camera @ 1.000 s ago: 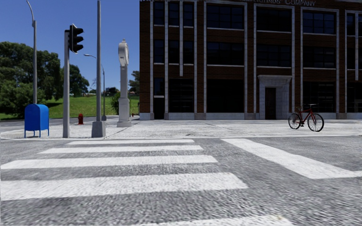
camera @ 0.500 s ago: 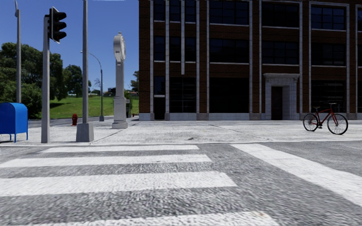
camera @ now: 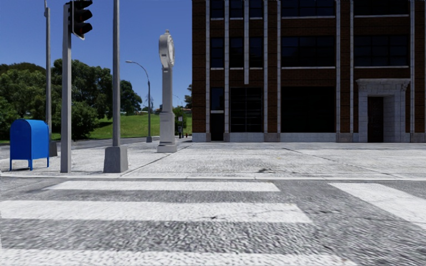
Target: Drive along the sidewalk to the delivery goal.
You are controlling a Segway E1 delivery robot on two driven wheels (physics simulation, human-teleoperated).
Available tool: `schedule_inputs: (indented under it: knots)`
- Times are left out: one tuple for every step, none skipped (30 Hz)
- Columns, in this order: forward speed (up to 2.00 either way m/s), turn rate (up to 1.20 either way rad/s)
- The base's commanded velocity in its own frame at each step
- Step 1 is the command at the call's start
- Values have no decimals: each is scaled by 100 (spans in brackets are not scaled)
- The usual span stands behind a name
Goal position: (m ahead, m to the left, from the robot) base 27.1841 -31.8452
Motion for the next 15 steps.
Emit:
schedule_inputs:
  knots:
    - [200, 0]
    - [200, 0]
    - [200, 0]
    - [200, 0]
    - [200, 0]
    - [200, 0]
    - [200, 0]
    - [200, 0]
    - [200, 0]
    - [200, 0]
    - [200, 0]
    - [200, 0]
    - [200, 0]
    - [200, 0]
    - [200, 0]
